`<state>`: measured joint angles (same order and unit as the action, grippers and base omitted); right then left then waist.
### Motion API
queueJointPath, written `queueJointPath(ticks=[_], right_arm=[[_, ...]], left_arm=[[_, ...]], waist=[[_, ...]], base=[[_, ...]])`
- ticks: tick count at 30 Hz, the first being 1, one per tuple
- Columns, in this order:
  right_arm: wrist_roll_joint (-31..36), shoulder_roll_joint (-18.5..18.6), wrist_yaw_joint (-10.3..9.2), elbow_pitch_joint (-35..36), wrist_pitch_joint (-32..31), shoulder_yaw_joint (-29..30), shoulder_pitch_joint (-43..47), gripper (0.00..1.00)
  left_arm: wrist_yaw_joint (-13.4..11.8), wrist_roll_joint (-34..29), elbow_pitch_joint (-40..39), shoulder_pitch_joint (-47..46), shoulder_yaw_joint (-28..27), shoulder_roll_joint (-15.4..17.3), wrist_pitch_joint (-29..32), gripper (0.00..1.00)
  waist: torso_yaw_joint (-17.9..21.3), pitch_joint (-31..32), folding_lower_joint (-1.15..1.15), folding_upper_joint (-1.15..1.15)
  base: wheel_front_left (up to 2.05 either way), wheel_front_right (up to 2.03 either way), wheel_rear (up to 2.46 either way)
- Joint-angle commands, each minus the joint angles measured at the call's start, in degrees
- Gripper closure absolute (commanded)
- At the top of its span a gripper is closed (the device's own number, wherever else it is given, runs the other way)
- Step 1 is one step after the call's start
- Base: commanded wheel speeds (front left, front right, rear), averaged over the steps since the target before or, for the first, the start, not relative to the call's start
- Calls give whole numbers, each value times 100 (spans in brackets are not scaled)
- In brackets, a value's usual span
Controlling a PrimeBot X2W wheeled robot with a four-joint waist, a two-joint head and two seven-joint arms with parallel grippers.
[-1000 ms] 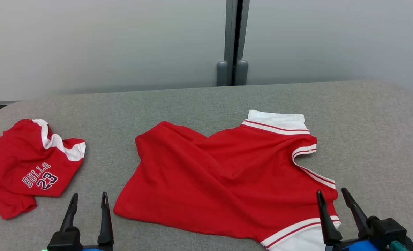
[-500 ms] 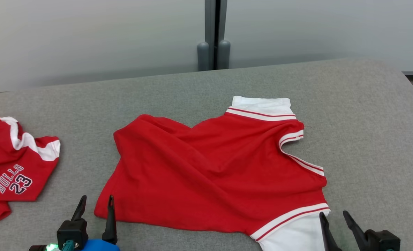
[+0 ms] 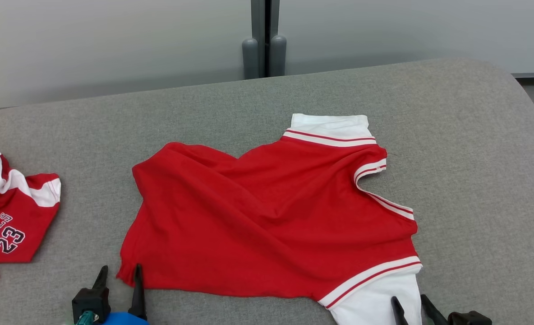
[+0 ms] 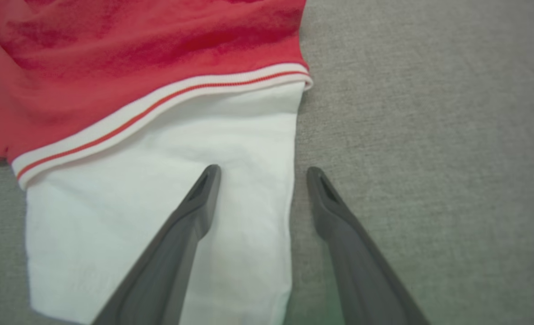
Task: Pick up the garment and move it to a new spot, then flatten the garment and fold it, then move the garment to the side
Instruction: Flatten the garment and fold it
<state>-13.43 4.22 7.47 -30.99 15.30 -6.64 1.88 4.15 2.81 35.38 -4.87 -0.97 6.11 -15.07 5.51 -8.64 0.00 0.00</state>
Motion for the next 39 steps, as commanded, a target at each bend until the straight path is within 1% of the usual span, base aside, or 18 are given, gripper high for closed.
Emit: queueJointPath(ticks=[1, 6, 9, 17, 18, 19, 20, 21, 22, 24, 29, 36, 39], right_arm=[[-66, -27, 7, -94, -29, -102, 25, 0], [-342, -63, 18, -231, -63, -534, 5, 0], [-506, -24, 24, -231, -65, -723, -38, 0], [-852, 87, 24, -145, -63, -1089, -116, 0], [-890, 100, 24, -152, -63, -1142, -128, 2], [-927, 120, 24, -160, -63, -1185, -147, 47], [-955, 141, 23, -167, -63, -1225, -177, 71], [-978, 153, 23, -168, -62, -1268, -209, 100], [-991, 160, 23, -159, -60, -1304, -243, 100], [-1001, 190, 8, -79, -33, -1306, -321, 100], [-902, 273, 4, 276, -16, -1158, -418, 100], [-754, 371, 4, 1098, -15, -667, -537, 100], [-761, 419, 4, 1431, -15, -564, -737, 100]], left_arm=[[1, 30, 52, -52, -11, -17, -14, 0], [30, 76, 200, -134, 2, -64, -12, 0], [37, 119, 317, -174, 12, -102, -12, 0], [227, 302, 570, -250, 175, -221, 6, 0], [247, 317, 605, -264, 188, -231, 6, 5], [264, 354, 659, -292, 178, -211, 6, 27], [271, 381, 710, -314, 179, -198, 8, 64], [287, 404, 754, -336, 182, -184, 9, 80], [298, 427, 782, -361, 191, -175, 9, 100], [301, 460, 790, -419, 216, -176, 7, 100], [335, 526, 484, -499, 234, -181, -2, 100], [330, 654, -373, -591, 290, -204, -7, 100], [331, 796, -710, -774, 347, -177, -7, 100]], waist=[[-12, -11, 0, 0], [-38, -29, 0, 0], [-29, -21, 0, 0], [1, -8, 0, 0], [1, -3, 0, 0], [4, -4, 0, 0], [6, -2, 0, 0], [7, -1, 0, 0], [10, 2, 0, 0], [11, 15, 0, 0], [5, 65, 0, 0], [-1, 100, 0, 0], [10, 44, 0, 0]], base=[[0, 0, 0], [0, 0, 0], [0, 0, 0], [0, 0, 0], [0, 0, 0], [0, 0, 0], [0, 0, 0], [0, 0, 0], [0, 0, 0], [0, 0, 0], [0, 0, 0], [0, 0, 0], [0, 0, 0]])
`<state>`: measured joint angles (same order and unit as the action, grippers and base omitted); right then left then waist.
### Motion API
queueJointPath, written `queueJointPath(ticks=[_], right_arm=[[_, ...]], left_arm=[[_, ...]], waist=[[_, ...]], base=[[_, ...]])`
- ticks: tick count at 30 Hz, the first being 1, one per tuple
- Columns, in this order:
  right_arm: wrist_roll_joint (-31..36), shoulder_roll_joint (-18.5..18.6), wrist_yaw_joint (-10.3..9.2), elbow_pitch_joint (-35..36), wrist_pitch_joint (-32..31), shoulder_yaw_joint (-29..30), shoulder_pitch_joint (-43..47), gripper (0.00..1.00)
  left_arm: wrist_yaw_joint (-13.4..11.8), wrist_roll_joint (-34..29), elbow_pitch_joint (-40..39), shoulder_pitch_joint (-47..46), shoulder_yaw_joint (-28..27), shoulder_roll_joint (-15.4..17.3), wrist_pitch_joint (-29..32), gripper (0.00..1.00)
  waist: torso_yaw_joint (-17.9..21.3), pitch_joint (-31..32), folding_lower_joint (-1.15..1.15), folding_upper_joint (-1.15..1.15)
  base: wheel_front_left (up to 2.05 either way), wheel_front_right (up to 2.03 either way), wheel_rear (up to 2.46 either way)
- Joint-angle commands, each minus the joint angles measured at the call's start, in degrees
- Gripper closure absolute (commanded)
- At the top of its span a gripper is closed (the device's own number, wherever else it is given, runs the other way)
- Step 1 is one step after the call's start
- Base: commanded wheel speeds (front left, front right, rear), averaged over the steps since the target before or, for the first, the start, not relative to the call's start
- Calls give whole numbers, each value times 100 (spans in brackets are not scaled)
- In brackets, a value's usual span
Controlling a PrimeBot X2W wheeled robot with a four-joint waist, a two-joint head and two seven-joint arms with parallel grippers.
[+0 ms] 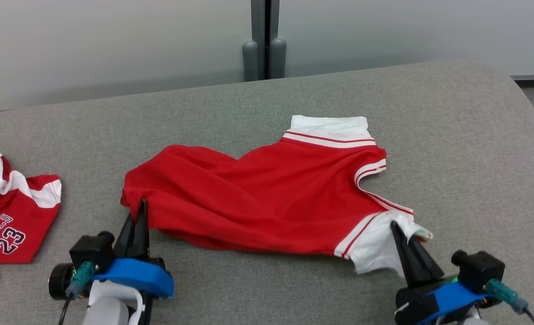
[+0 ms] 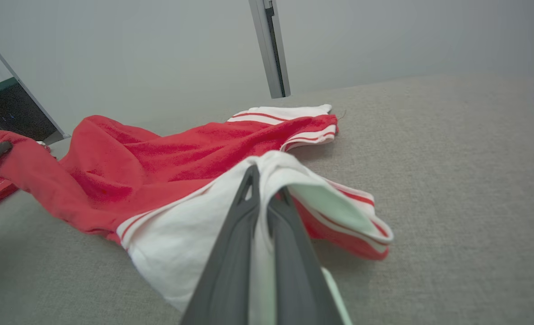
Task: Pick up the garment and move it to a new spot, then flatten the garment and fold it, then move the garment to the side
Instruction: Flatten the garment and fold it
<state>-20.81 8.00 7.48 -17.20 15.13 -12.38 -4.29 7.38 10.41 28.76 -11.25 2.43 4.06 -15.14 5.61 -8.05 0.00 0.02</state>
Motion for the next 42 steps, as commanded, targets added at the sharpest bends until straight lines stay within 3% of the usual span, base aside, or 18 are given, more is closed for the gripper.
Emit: queueJointPath(ticks=[1, 13, 21, 30, 36, 42], right_arm=[[-70, 56, 3, 138, 2, 43, -218, 100], [-154, 457, 3, 105, 1, 25, -2619, 100], [-576, 768, 3, -900, 1, -189, -5341, 100], [-884, 1025, 3, -2012, 1, -210, -7695, 100], [-860, 1056, 3, -2175, 1, -419, -8152, 100], [-923, 1028, 3, -1987, 1, -726, -7559, 100]], left_arm=[[8, 86, -129, -225, 36, 41, 2, 100], [10, 264, -56, -2465, 715, 566, 2, 100], [9, 327, 633, -4905, 885, 799, 1, 100], [10, 278, 1155, -6975, 1066, 725, 1, 100], [10, 282, 1204, -7417, 1239, 656, 2, 100], [-23, 339, 1181, -6816, 1161, 681, 1, 100]], waist=[[7, -43, 0, -2], [150, -704, 0, -2], [238, -1455, 0, -2], [194, -1981, 0, -2], [167, -2128, 0, -2], [177, -2206, 0, -2]], base=[[0, 0, 0], [0, 0, 0], [0, 0, 0], [0, 0, 0], [0, 0, 0], [0, 0, 0]])
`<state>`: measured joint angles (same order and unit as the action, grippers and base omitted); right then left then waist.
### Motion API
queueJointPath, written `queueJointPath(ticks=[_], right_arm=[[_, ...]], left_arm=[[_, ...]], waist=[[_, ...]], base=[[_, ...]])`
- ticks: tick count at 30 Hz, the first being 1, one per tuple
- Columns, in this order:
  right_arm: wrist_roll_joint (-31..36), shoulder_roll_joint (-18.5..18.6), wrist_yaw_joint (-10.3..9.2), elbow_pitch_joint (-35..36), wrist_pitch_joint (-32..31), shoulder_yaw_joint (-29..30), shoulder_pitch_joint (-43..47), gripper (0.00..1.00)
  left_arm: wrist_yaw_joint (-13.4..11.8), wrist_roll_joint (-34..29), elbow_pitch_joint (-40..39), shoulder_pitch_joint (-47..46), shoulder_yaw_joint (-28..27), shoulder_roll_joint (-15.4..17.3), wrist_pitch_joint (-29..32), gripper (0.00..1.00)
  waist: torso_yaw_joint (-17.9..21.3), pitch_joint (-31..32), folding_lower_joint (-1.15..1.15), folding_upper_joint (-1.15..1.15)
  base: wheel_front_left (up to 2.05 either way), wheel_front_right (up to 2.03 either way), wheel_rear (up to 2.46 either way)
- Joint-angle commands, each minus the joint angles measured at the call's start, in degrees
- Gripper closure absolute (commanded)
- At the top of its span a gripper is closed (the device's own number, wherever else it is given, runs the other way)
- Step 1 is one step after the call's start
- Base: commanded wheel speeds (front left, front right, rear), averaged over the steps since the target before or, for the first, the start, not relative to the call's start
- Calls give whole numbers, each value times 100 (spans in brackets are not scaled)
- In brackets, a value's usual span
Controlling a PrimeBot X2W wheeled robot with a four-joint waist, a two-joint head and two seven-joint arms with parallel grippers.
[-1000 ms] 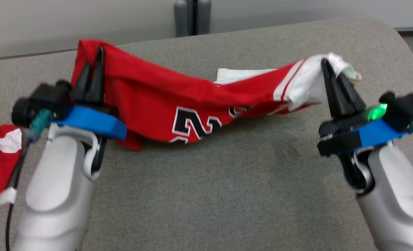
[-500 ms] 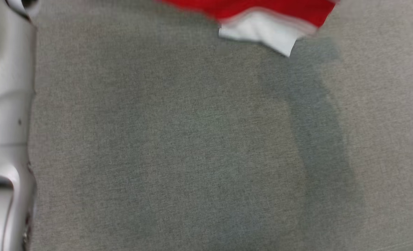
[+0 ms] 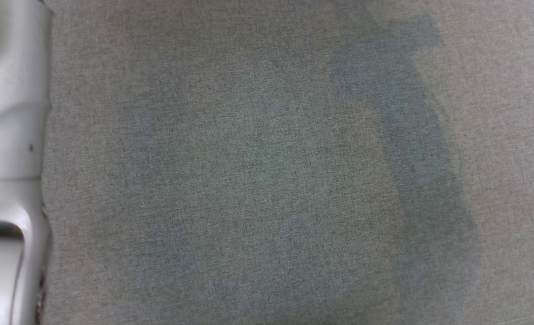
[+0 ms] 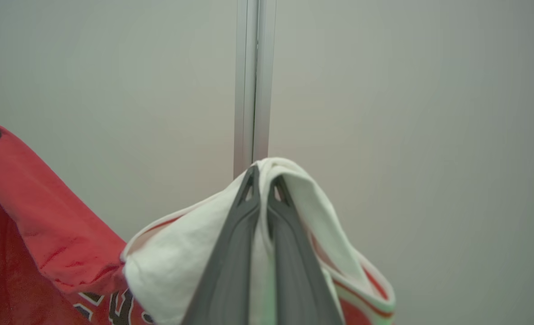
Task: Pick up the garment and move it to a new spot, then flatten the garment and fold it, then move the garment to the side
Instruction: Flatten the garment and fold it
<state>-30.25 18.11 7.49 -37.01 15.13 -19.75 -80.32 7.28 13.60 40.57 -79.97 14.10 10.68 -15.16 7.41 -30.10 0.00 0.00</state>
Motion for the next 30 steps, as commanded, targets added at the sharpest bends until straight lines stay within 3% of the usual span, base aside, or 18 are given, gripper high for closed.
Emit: queueJointPath(ticks=[1, 9, 17, 30], right_arm=[[-7, 10, 2, 66, 1, -40, 212, 100], [-207, -165, 2, 673, 2, -108, 2071, 100], [-147, -323, 2, 1212, 1, 108, 4016, 100], [-239, -411, 1, 1671, 1, 396, 6473, 100]], left_arm=[[-12, -9, -10, 229, -13, 5, 2, 100], [-66, 5, -689, 2228, -447, -120, 3, 100], [-111, -47, -1446, 4368, -807, -476, 2, 100], [-116, 238, -2078, 6734, -1342, -771, 2, 100]], waist=[[-4, -7, 0, 0], [91, 218, 0, 0], [47, 721, 0, 0], [-48, 1576, 0, 0]], base=[[0, 0, 0], [0, 0, 0], [0, 0, 0], [0, 0, 0]])
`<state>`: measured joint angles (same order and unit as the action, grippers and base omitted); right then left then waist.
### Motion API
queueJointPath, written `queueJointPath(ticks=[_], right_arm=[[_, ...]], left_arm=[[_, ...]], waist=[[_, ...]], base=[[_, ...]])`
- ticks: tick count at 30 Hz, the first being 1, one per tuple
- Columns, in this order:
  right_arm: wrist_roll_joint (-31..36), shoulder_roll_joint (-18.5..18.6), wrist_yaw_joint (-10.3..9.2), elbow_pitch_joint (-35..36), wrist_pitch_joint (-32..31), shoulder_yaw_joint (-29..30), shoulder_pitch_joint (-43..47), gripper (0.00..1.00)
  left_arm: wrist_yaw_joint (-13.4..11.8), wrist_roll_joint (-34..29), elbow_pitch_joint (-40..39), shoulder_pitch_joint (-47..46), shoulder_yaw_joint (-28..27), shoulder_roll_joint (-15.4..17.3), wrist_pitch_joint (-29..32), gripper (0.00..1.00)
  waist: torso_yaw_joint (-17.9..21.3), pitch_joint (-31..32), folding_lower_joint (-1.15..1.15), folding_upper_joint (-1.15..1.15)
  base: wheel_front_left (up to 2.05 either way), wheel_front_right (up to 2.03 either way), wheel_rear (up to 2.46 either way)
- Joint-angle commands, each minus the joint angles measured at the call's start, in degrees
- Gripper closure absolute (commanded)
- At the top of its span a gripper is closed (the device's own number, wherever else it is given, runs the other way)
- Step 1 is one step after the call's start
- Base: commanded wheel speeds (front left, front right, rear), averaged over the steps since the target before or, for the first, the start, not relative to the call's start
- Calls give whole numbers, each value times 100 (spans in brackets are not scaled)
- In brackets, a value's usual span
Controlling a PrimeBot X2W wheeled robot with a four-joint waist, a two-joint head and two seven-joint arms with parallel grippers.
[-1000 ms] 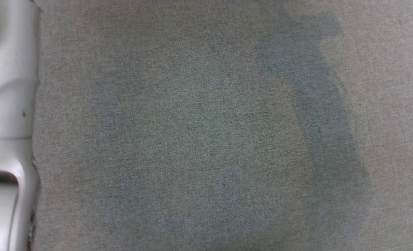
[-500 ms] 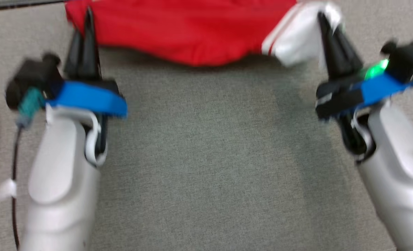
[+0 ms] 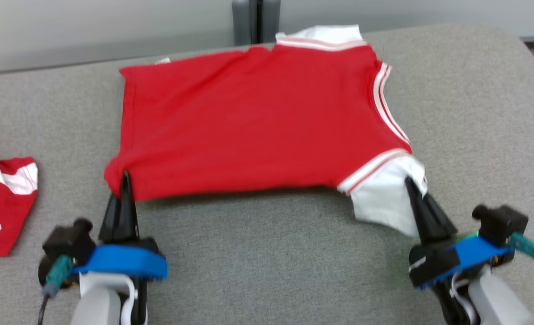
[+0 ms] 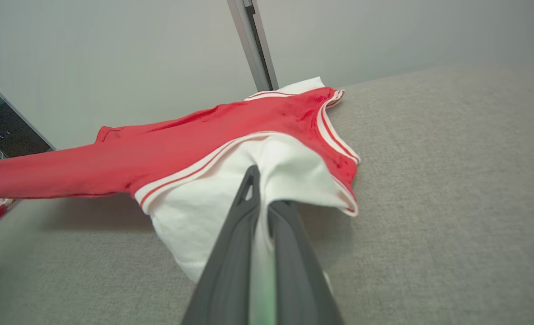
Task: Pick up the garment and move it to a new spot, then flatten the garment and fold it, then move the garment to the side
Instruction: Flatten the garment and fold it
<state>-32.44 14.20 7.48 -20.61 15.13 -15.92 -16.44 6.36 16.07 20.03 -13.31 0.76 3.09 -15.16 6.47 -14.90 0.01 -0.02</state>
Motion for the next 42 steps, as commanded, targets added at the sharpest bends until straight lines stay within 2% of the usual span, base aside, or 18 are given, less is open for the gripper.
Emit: queueJointPath(ticks=[1, 13, 21, 28, 42], right_arm=[[-27, -40, 3, 58, 1, 20, 248, 100], [53, -139, 2, 538, -15, 182, 1839, 100], [144, -214, 2, 894, -244, 398, 2351, 100], [361, -315, 3, 974, -486, 400, 2254, 100], [343, -295, 3, 930, -742, 395, 1651, 100]], left_arm=[[-33, 9, -63, 208, -28, -16, 2, 100], [-414, 381, -537, 1523, 274, -17, 2, 100], [-483, 311, -674, 1794, 349, -16, 2, 100], [-527, 333, -540, 1771, 491, -18, 2, 100], [-363, 156, -148, 1440, 458, -19, 2, 100]], waist=[[42, 115, -1, 2], [11, 512, -1, 2], [-31, 579, -1, 2], [-30, 569, -1, 2], [-36, 572, -1, 2]], base=[[0, 0, 0], [0, 0, 0], [0, 0, 0], [0, 0, 0], [0, 0, 0]])
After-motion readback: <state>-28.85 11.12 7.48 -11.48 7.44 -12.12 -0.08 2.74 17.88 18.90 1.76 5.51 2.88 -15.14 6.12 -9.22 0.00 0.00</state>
